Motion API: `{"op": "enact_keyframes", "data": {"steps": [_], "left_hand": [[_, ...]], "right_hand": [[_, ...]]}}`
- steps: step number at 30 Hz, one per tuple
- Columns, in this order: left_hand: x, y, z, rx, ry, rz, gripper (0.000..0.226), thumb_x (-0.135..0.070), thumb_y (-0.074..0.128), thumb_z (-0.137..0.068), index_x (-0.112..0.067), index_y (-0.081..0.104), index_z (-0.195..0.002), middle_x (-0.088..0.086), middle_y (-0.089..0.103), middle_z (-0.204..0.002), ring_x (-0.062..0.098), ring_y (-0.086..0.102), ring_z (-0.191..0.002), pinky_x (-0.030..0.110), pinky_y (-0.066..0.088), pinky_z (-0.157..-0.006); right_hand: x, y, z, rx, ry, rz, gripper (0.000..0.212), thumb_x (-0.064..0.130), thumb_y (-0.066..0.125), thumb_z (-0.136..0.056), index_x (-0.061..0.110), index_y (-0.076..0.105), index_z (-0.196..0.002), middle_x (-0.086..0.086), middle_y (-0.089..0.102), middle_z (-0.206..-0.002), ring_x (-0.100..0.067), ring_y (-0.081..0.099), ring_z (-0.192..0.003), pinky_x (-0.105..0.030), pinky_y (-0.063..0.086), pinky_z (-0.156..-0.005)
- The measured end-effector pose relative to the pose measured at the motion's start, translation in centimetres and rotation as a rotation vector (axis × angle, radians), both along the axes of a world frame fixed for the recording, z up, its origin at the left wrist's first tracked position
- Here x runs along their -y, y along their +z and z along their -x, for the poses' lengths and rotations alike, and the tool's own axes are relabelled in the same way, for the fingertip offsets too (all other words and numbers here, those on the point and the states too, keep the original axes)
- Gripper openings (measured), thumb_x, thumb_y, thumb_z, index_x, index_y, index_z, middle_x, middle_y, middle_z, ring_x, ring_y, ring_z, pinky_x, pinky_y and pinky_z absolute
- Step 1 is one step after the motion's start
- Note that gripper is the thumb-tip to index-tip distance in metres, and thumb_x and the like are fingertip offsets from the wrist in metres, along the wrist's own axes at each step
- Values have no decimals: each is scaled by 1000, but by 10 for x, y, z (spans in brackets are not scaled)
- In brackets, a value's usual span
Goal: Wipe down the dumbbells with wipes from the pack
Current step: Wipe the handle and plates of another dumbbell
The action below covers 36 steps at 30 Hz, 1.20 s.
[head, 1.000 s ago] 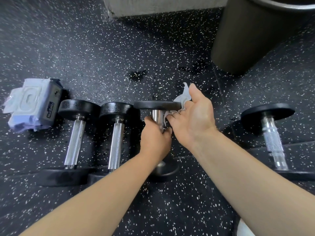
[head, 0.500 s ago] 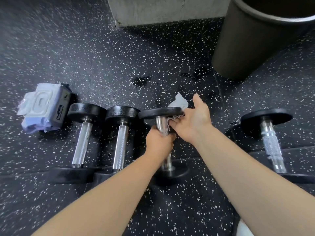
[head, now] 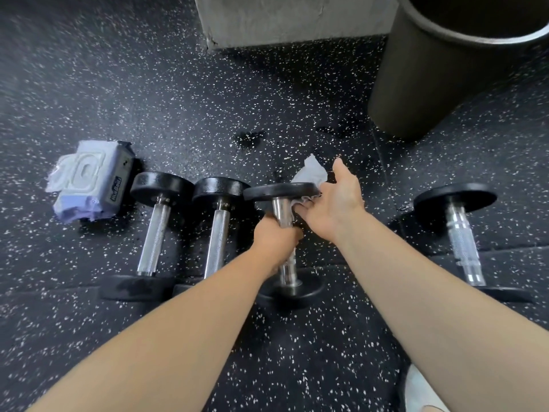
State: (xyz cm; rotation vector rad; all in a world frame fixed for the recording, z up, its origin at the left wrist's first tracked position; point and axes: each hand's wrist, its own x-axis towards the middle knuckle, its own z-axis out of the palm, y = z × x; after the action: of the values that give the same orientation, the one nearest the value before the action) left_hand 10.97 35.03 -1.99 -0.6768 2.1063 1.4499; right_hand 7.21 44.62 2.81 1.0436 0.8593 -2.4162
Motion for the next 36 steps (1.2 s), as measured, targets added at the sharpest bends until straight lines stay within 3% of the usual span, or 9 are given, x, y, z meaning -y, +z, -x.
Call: {"op": "enact_keyframes", "data": {"steps": [6,10,12,14,18,25,29,32,36], "left_hand": [[-6,2,-8,-75,-117,211,39,-16,66,-85,-9,45,-118,1,57,-92,19,56,-80,28,45,-69],[-12,10,-14,-91,-119,292,45,-18,58,-91,-2,35,-127,14,60,-112,32,61,-98,35,46,-78],[-14,11,-14,-86,-95,287,45,-18,56,-92,0,34,-127,16,60,-112,34,59,-103,36,44,-81],[-15,11,-14,-81,-65,268,46,-18,57,-92,0,33,-127,14,58,-111,33,58,-104,37,44,-83],[-14,4,-14,-73,15,202,42,-18,61,-89,-4,40,-122,5,53,-96,28,57,-94,34,43,-80],[-7,-15,-18,-100,27,173,40,-21,77,-77,-7,53,-105,4,59,-85,16,57,-70,25,42,-55],[-8,-18,-18,-100,48,53,26,-19,81,-73,-15,58,-85,1,62,-73,17,55,-62,29,49,-59],[-8,-16,-15,-90,80,-17,16,-8,75,-76,-10,60,-82,5,59,-66,18,52,-55,32,48,-55],[-7,-10,-8,-109,140,-97,14,1,63,-81,-5,54,-71,6,48,-53,15,42,-42,21,37,-41]], "right_hand": [[-9,-3,-6,-9,9,-132,57,47,38,-99,0,58,-125,-16,63,-122,-27,58,-102,-34,49,-85],[-1,7,-12,-7,-47,-113,50,43,43,-99,7,54,-132,-11,60,-128,-22,58,-92,-31,50,-68],[4,12,-16,-21,-68,-71,50,41,41,-100,10,51,-136,-10,54,-134,-21,58,-98,-32,50,-73],[7,13,-21,-50,-61,-26,55,43,42,-99,12,41,-145,-9,43,-148,-25,55,-118,-36,49,-92],[7,10,-25,-65,-60,48,76,47,46,-95,14,13,-154,-6,23,-159,-32,37,-139,-44,27,-117],[-2,-20,-10,39,-1,108,68,55,43,-94,3,46,-138,-21,56,-131,-35,56,-120,-44,43,-106],[-12,-24,-9,109,22,94,72,60,42,-92,-3,57,-124,-19,61,-126,-29,58,-117,-40,44,-105],[-14,-14,-14,74,-54,137,71,57,45,-92,-3,53,-130,-20,56,-133,-24,54,-118,-41,40,-109],[-14,10,-29,-37,-76,182,77,50,44,-95,-3,26,-147,-23,47,-139,-33,51,-125,-44,36,-112]]}}
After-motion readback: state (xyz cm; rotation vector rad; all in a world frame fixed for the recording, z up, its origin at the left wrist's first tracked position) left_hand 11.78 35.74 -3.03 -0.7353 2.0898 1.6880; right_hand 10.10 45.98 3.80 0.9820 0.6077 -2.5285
